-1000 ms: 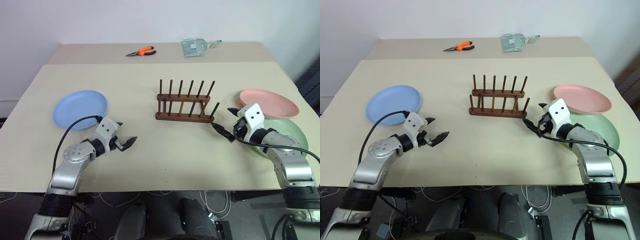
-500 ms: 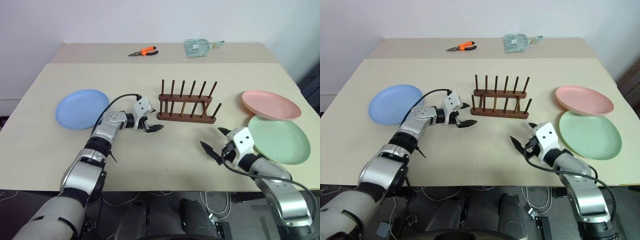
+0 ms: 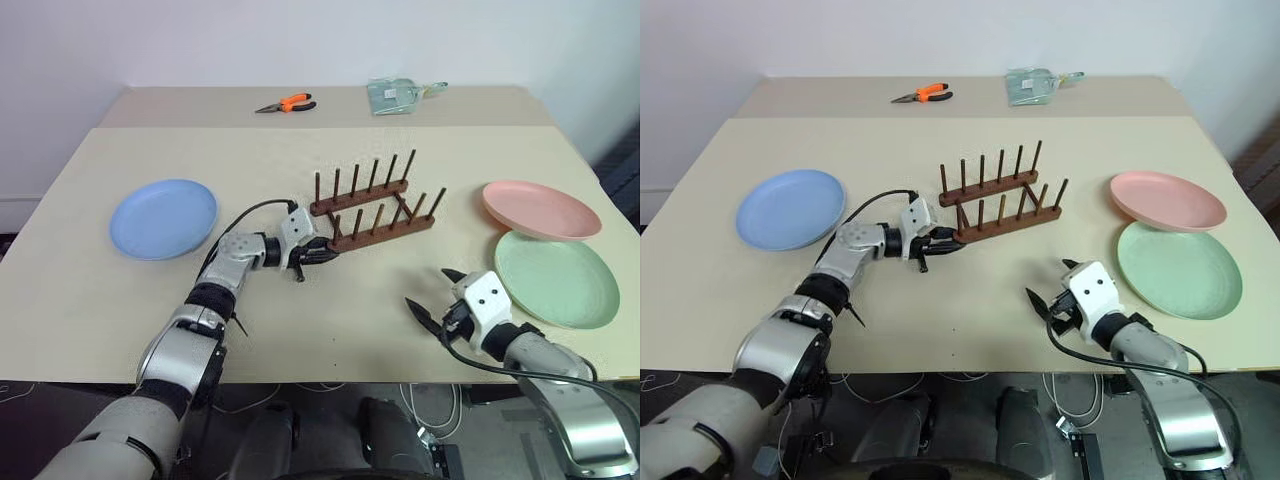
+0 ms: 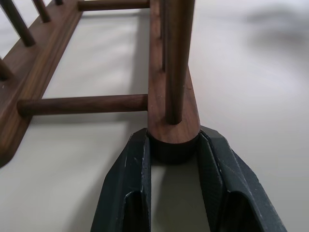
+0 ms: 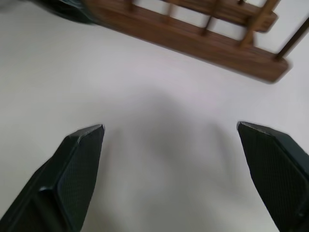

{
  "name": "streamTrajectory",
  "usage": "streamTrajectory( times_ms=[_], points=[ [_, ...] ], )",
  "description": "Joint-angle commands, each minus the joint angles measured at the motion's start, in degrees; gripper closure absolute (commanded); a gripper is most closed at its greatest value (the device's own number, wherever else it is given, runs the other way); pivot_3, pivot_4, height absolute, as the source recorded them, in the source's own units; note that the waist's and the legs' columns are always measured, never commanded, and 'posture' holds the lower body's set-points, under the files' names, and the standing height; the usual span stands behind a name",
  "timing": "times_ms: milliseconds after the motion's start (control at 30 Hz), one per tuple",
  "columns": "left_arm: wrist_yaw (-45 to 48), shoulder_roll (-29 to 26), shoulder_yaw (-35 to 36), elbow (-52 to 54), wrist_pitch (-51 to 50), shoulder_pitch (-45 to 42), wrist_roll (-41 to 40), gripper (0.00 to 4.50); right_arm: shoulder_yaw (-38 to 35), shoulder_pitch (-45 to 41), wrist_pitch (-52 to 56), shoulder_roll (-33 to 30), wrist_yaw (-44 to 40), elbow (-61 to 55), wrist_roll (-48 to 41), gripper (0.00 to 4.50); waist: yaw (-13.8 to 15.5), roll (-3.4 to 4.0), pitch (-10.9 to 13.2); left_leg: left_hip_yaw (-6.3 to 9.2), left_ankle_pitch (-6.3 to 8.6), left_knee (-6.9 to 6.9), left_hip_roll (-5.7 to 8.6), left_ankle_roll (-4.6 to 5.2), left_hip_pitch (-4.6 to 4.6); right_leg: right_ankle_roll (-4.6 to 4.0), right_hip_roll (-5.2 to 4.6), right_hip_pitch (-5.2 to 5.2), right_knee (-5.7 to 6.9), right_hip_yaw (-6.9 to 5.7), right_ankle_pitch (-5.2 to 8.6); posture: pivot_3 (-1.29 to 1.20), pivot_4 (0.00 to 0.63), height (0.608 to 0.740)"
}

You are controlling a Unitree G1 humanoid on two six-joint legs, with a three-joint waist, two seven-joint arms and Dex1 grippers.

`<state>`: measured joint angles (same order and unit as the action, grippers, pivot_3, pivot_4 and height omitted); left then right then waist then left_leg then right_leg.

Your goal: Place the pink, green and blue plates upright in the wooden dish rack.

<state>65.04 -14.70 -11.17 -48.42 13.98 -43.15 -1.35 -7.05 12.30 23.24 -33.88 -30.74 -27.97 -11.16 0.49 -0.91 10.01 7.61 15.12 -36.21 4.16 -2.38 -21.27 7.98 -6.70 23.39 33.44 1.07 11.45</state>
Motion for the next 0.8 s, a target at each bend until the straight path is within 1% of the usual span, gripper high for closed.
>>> streamTrajectory(
  times_ms=[33,100,167,200,233,333,400,433,467,500,567,600,633,667,733,800],
  points=[
    [6.50,-3.01,-2.84,13.31,-3.26,6.18,-1.40,3.77,-3.98,1.77,1.22,-2.94,-3.83,-2.74,-3.04,0.00,0.05,0.00,0.00,0.01,0.00,0.00,-0.01,0.00,-0.01,-0.06,0.00,0.01,-0.01,0.00,-0.03,0.00,0.150,0.740],
    [9.03,-5.43,-3.84,20.04,-7.01,9.58,-2.29,3.77,-6.23,2.59,1.91,-4.70,-5.68,-2.46,-4.22,0.00,0.01,0.01,0.00,0.01,0.00,-0.02,-0.02,0.00,-0.01,-0.07,0.01,0.01,0.01,0.00,-0.03,0.00,0.150,0.740],
    [7.28,-6.77,-3.51,23.19,-11.61,10.70,-1.96,2.74,-8.40,3.23,3.42,-6.06,-7.78,-1.60,-6.30,0.00,0.12,0.01,-0.01,0.00,0.00,-0.02,-0.03,0.00,0.01,-0.08,0.01,-0.01,0.01,0.00,-0.03,0.00,0.150,0.740],
    [6.13,-7.14,-3.30,23.91,-12.74,10.90,-1.58,2.46,-9.06,3.62,3.91,-6.47,-8.48,-1.47,-6.98,0.00,0.16,0.01,-0.01,0.00,0.00,-0.03,-0.03,0.00,0.00,-0.05,0.01,-0.01,0.01,0.00,0.00,0.00,0.150,0.740],
    [5.13,-7.52,-3.17,24.37,-12.84,11.12,-1.10,1.96,-9.50,4.04,4.33,-6.87,-8.94,-1.43,-7.36,0.00,0.19,0.01,-0.01,0.00,0.00,-0.06,-0.03,0.00,0.00,0.09,0.01,-0.02,0.01,-0.01,0.08,0.00,0.150,0.740],
    [3.00,-9.23,-3.03,25.21,-14.12,12.51,-0.15,0.52,-10.23,5.75,5.17,-7.84,-10.16,-1.87,-7.59,0.00,0.22,0.01,-0.01,0.01,0.00,-0.05,-0.03,0.01,0.01,0.10,0.01,-0.03,0.00,-0.01,0.09,0.00,0.150,0.740],
    [3.25,-11.06,-2.74,27.40,-15.66,14.35,-0.99,0.52,-10.21,6.54,4.62,-7.96,-9.91,-2.42,-6.80,0.00,0.08,0.02,-0.02,0.01,0.01,-0.03,-0.03,0.01,0.01,0.10,0.00,-0.03,0.00,-0.01,0.09,0.00,0.150,0.740],
    [3.52,-11.84,-2.35,29.31,-17.02,15.47,-1.98,0.67,-10.09,6.82,4.52,-7.87,-9.86,-2.64,-6.78,0.00,-0.08,0.07,-0.05,0.00,0.01,-0.02,-0.04,0.01,0.02,0.10,0.01,-0.01,0.00,-0.01,0.09,0.00,0.150,0.740],
    [3.67,-12.37,-2.09,30.81,-18.10,16.25,-2.76,1.08,-9.99,7.02,4.54,-7.79,-9.81,-2.85,-6.82,0.00,-0.19,0.10,-0.07,-0.01,0.01,0.00,-0.05,0.01,0.04,0.10,0.01,-0.01,0.00,0.00,0.09,0.00,0.150,0.740],
    [4.58,-13.54,-1.60,35.16,-22.21,18.32,-5.06,1.44,-9.39,8.08,4.84,-7.96,-10.88,-3.64,-7.61,0.00,-0.33,0.12,-0.08,-0.02,0.01,0.02,-0.06,0.01,0.07,0.10,0.01,-0.02,0.01,0.00,0.09,0.00,0.150,0.740],
    [6.12,-15.89,-1.91,45.67,-30.46,23.42,-9.64,2.49,-6.46,9.32,4.43,-7.68,-11.91,-4.69,-7.57,0.56,-0.75,0.14,-0.10,-0.02,0.02,0.04,-0.12,0.01,0.07,0.08,0.03,0.01,0.04,0.01,0.11,0.00,0.150,0.740],
    [6.01,-16.40,-2.38,49.84,-33.66,25.29,-11.16,2.93,-5.13,9.24,4.22,-7.25,-11.89,-4.82,-7.38,0.85,-0.91,0.14,-0.10,0.00,0.02,0.06,-0.13,0.02,0.07,0.05,0.03,0.00,0.04,0.00,0.13,0.00,0.150,0.740],
    [4.90,-16.02,-2.95,53.10,-35.95,26.71,-12.23,3.33,-3.62,8.42,4.17,-6.67,-11.35,-4.58,-6.89,1.23,-1.02,0.15,-0.11,0.01,0.02,0.08,-0.13,0.02,0.06,-0.07,0.03,0.00,0.03,0.00,0.19,0.00,0.150,0.740],
    [3.26,-15.29,-3.61,55.35,-37.29,27.68,-12.42,3.86,-2.30,7.49,4.06,-6.24,-10.66,-4.13,-6.18,1.78,-1.03,0.18,-0.12,0.02,0.02,0.05,-0.13,0.02,0.05,-0.07,0.00,0.00,0.02,0.00,0.20,0.00,0.150,0.740],
    [-0.69,-12.78,-4.80,57.58,-38.63,28.66,-11.60,3.88,0.57,4.94,3.36,-5.61,-8.45,-2.44,-3.24,2.70,-0.78,0.16,-0.12,0.02,0.02,-0.06,-0.12,0.02,-0.02,-0.08,-0.09,-0.02,0.01,0.02,0.22,0.00,0.150,0.740],
    [-7.38,-8.66,-5.88,56.15,-38.04,28.26,-8.33,3.88,3.50,0.82,3.09,-4.44,-4.81,0.68,0.88,3.83,-0.28,0.13,-0.11,0.03,0.02,-0.24,-0.10,0.02,-0.05,-0.10,-0.09,-0.08,0.00,0.01,0.22,0.00,0.150,0.740]
  ],
)
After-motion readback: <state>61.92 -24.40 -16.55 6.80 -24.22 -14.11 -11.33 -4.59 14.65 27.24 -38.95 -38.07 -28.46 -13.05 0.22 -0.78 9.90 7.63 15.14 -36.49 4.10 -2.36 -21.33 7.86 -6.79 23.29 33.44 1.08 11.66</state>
